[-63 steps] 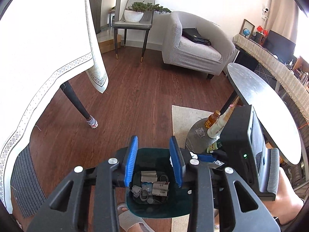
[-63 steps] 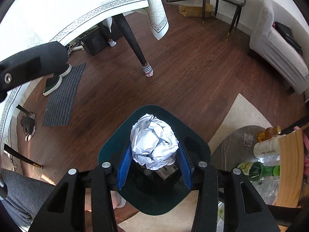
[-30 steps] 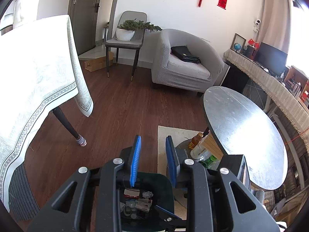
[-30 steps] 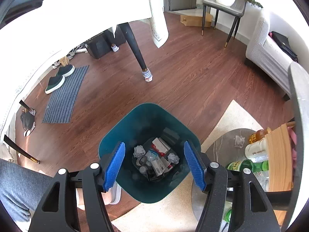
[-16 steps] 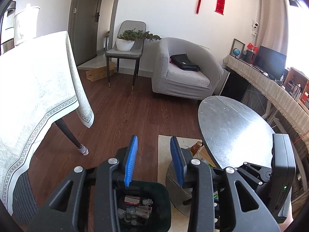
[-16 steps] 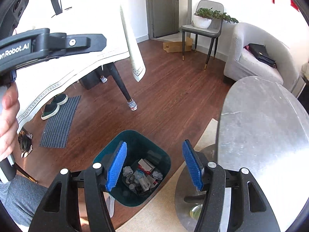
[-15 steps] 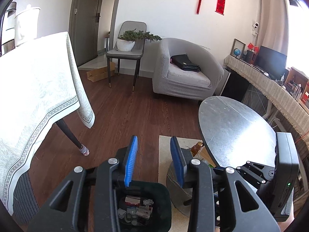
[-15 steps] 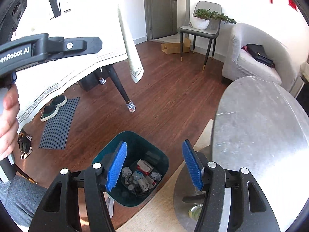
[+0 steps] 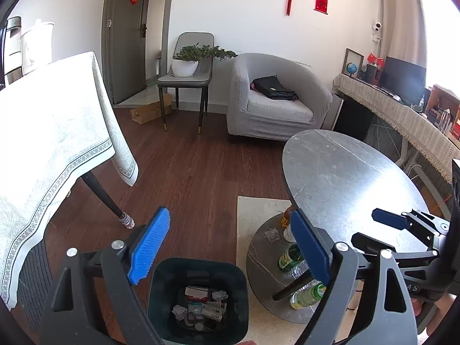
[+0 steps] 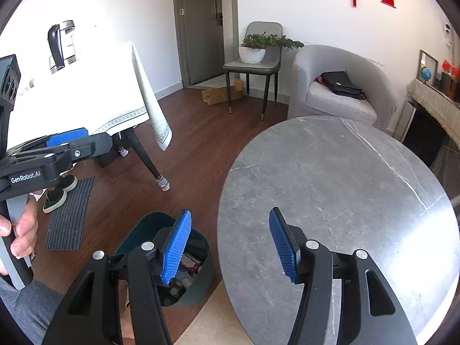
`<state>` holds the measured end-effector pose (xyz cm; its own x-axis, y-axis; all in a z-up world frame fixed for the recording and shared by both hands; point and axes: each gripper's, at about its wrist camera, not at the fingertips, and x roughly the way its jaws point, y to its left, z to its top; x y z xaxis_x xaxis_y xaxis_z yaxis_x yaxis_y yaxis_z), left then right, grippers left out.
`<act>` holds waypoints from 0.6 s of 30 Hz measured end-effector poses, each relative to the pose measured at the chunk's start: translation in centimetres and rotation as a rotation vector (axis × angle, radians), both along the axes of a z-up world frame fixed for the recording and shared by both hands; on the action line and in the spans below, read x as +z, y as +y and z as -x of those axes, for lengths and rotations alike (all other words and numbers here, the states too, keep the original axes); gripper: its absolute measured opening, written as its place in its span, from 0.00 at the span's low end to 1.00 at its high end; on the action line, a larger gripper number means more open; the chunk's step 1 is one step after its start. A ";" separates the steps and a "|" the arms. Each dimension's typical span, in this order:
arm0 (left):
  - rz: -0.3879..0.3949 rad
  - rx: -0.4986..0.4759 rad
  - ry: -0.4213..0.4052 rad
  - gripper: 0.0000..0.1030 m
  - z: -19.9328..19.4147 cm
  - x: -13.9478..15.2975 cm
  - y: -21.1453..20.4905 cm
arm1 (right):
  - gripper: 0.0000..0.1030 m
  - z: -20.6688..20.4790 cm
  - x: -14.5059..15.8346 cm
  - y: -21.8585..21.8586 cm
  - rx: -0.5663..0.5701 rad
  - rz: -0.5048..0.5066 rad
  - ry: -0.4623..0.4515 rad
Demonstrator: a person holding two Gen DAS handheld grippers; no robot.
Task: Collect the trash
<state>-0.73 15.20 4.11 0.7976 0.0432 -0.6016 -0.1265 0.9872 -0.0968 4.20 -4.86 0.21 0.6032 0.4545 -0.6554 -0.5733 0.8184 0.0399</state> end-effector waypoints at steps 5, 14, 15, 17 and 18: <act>-0.070 -0.011 0.035 0.92 0.7 -0.9 -1.4 | 0.76 0.8 -0.5 -4.0 -0.082 0.003 -0.021; -0.071 0.030 0.053 0.95 3.4 -1.5 -2.2 | 0.94 2.4 -0.5 -11.7 -0.213 -0.038 0.013; -0.076 0.032 0.051 0.95 3.8 -1.4 -2.3 | 0.95 2.7 -0.4 -12.5 -0.224 -0.042 0.013; -0.103 0.037 0.050 0.95 4.5 -1.2 -2.5 | 0.96 3.3 -0.3 -13.7 -0.239 -0.049 0.017; -0.117 0.039 0.052 0.96 4.7 -1.2 -2.6 | 0.96 3.6 -0.1 -14.2 -0.241 -0.054 0.018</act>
